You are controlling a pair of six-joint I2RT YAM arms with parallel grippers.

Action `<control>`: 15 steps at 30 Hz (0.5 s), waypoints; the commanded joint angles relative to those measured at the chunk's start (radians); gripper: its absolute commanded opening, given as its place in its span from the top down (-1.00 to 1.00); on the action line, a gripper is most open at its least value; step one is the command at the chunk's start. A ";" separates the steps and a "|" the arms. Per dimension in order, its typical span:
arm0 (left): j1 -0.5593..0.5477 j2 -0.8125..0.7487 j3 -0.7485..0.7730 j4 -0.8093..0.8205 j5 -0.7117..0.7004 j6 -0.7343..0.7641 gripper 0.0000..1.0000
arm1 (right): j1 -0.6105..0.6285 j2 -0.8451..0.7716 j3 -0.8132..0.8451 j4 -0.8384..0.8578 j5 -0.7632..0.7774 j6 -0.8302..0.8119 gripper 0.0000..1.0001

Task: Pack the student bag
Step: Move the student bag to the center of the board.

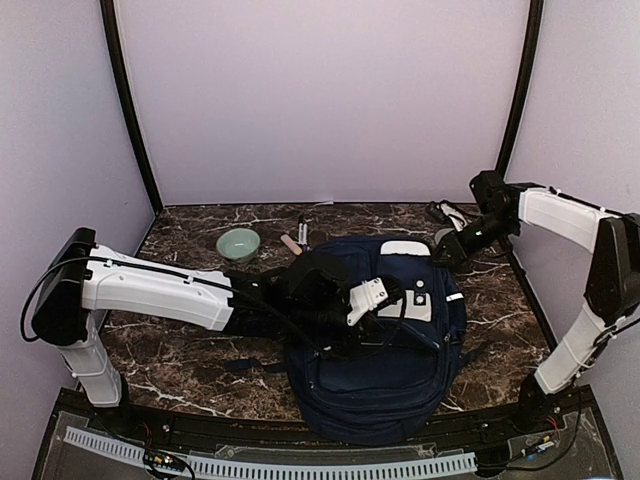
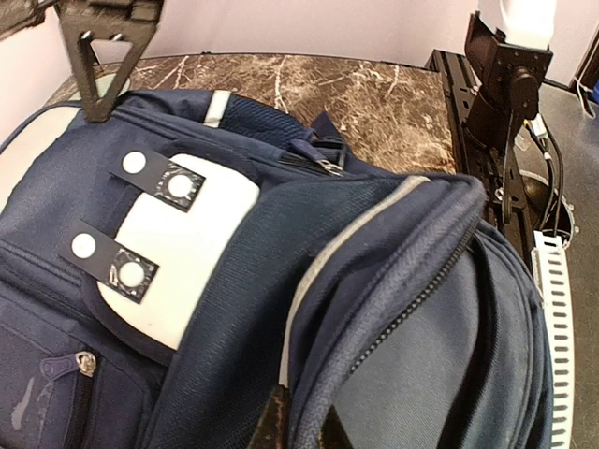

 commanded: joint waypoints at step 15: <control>0.132 0.037 0.038 0.177 0.140 -0.098 1.00 | 0.176 -0.485 -0.036 -0.183 -0.217 -0.340 -0.76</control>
